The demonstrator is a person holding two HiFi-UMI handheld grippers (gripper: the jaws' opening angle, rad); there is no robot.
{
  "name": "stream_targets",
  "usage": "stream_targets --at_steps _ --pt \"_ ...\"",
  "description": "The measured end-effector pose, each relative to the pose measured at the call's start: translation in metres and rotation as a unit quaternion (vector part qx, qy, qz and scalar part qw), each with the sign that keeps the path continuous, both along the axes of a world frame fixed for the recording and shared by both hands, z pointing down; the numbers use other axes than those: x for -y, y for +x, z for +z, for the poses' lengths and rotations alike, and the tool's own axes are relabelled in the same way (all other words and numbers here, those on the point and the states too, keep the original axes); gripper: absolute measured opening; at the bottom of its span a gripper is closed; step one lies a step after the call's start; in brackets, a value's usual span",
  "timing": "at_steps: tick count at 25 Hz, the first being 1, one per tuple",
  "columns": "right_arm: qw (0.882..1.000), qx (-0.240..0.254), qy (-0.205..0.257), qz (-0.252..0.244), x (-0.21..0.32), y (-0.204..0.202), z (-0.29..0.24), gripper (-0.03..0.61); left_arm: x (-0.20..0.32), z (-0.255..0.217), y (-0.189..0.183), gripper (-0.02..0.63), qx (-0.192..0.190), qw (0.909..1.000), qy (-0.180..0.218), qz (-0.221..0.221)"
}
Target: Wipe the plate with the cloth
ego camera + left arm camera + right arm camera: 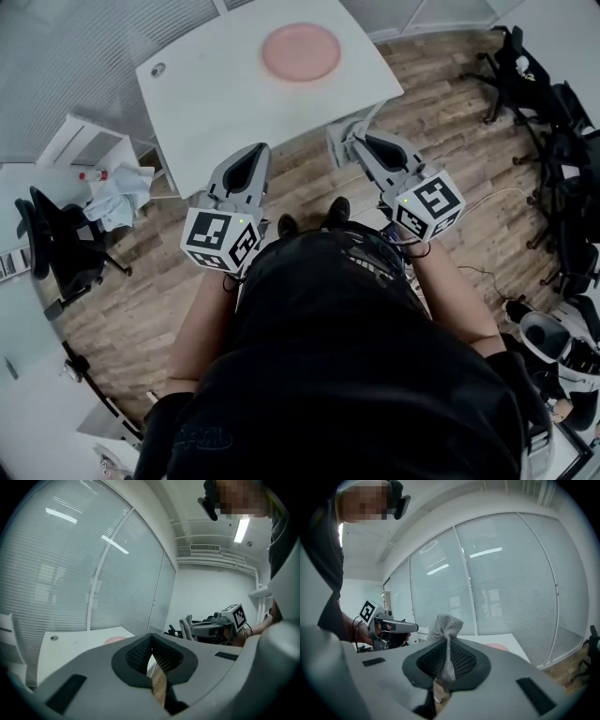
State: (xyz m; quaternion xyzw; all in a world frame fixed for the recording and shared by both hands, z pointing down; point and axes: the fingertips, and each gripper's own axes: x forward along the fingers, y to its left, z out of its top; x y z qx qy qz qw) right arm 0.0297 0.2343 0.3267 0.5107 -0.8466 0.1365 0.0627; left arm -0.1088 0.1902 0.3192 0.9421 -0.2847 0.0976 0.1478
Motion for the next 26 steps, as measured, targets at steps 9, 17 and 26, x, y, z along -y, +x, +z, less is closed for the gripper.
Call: stream_targets --at_steps 9,17,26 --pt "1.000 0.011 0.005 0.029 -0.022 -0.047 -0.004 0.034 -0.018 0.005 -0.043 0.016 -0.005 0.9994 -0.005 0.033" --pt "0.999 0.008 0.000 0.047 -0.033 -0.058 -0.005 0.034 -0.024 0.002 -0.049 0.017 -0.009 0.9985 -0.002 0.055" --pt "0.999 0.012 0.002 0.051 -0.039 -0.059 -0.008 0.034 -0.031 0.003 -0.046 0.017 -0.009 0.9977 -0.004 0.067"
